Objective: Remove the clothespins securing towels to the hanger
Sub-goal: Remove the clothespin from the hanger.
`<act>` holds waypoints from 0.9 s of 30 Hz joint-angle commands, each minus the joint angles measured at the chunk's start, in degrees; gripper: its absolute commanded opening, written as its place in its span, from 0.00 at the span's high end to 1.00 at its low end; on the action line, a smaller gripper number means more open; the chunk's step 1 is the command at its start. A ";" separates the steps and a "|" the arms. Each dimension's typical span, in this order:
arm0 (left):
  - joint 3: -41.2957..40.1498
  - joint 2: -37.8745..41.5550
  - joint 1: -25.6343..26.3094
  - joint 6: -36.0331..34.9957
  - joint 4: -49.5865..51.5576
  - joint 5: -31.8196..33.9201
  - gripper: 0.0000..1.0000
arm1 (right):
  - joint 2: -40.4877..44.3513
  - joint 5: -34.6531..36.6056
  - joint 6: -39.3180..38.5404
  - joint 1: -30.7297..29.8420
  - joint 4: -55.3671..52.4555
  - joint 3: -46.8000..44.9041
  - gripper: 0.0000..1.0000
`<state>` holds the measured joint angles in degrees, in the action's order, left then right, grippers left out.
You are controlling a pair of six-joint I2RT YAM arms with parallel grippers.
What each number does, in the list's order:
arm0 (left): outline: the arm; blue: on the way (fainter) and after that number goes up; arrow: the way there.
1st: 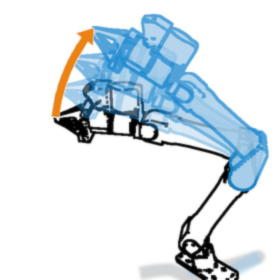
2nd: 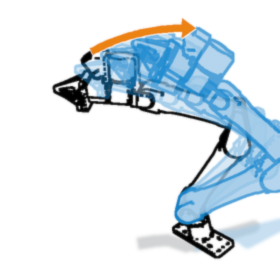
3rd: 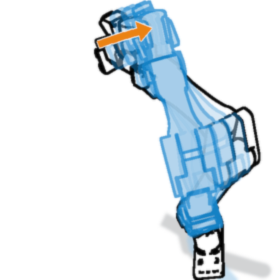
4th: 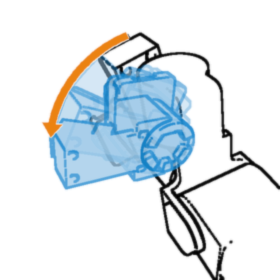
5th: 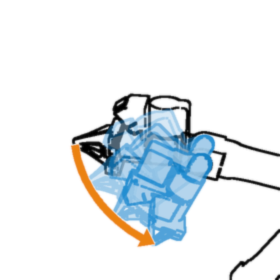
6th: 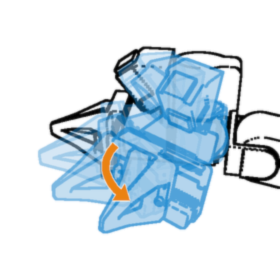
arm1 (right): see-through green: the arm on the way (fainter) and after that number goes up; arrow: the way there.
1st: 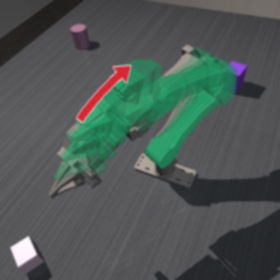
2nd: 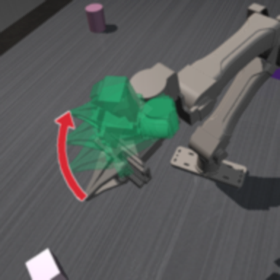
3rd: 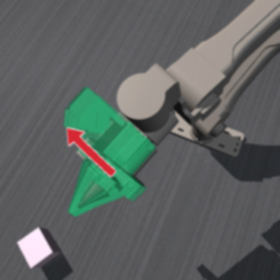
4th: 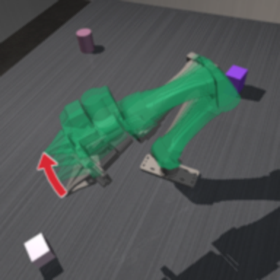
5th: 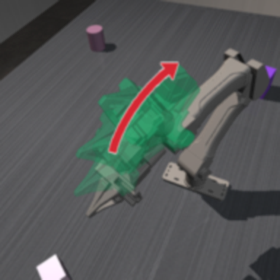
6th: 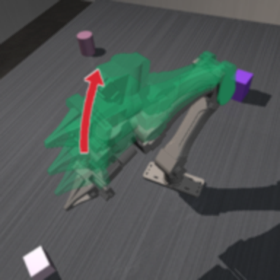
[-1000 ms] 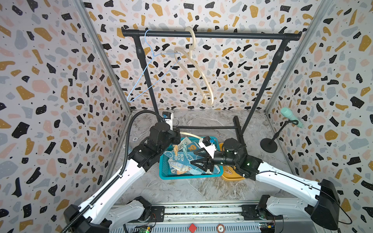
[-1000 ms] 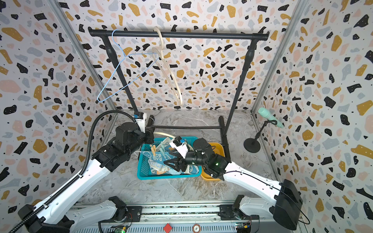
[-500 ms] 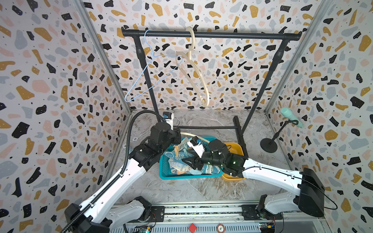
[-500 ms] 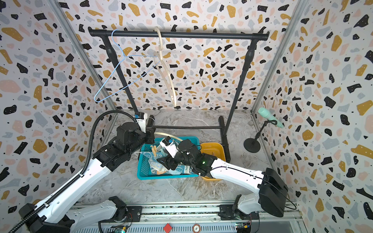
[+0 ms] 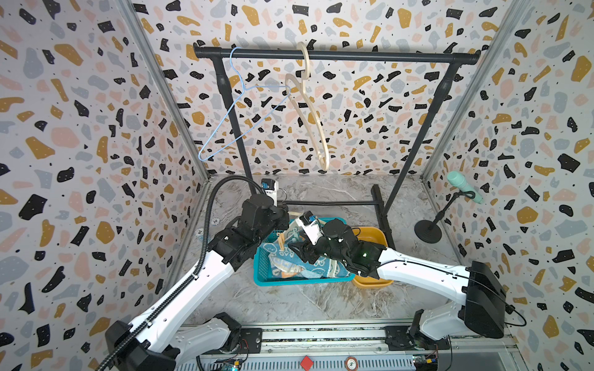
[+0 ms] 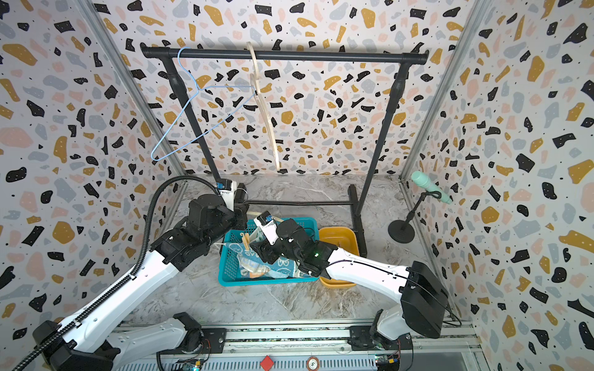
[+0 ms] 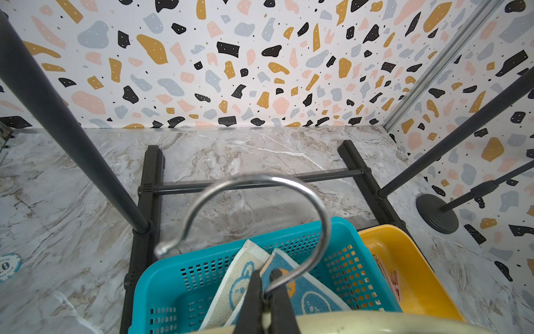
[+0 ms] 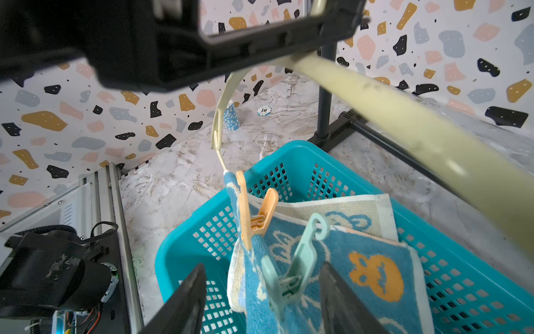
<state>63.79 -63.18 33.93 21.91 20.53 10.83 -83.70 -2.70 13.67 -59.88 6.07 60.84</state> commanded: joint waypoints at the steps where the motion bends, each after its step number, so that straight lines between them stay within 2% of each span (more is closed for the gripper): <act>1: 2.61 0.03 0.34 0.63 -2.34 -0.77 1.00 | -0.26 0.86 0.48 -0.33 -1.56 2.59 0.37; 27: 2.21 0.07 0.52 1.20 -2.42 -1.17 1.00 | -2.80 0.61 0.64 -0.35 -1.16 3.66 0.40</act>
<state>63.79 -63.40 34.20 22.11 20.99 10.31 -86.59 -2.13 14.04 -59.92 4.69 62.24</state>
